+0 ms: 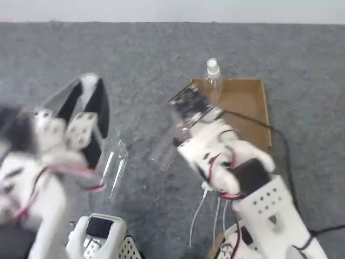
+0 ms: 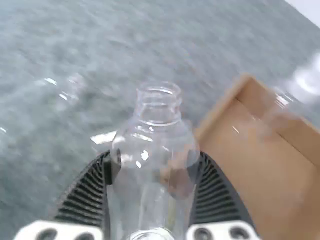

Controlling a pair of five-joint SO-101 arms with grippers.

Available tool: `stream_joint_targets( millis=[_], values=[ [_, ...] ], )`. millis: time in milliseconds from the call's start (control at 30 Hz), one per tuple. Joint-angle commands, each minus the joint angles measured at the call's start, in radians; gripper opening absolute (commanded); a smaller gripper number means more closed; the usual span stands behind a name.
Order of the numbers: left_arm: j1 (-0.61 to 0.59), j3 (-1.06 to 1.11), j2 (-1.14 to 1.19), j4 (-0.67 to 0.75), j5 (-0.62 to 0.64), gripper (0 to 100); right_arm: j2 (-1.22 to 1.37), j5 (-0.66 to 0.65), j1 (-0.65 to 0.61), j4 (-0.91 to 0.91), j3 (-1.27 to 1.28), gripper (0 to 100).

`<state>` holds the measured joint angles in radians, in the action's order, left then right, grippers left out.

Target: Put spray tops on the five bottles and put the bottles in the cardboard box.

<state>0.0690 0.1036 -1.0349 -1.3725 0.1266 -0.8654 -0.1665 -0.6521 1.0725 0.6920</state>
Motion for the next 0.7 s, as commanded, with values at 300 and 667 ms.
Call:
stream_joint_targets(
  millis=[300, 667],
  values=[
    [-0.003, 0.110, -0.098, 0.256, 0.195, 1, -0.045, 0.037, -0.243, -0.323, 0.249, 0.6],
    [-0.003, 0.403, -0.098, 0.485, 0.196, 1, -0.047, 0.046, -0.259, -0.700, 0.448, 0.6]
  ],
)
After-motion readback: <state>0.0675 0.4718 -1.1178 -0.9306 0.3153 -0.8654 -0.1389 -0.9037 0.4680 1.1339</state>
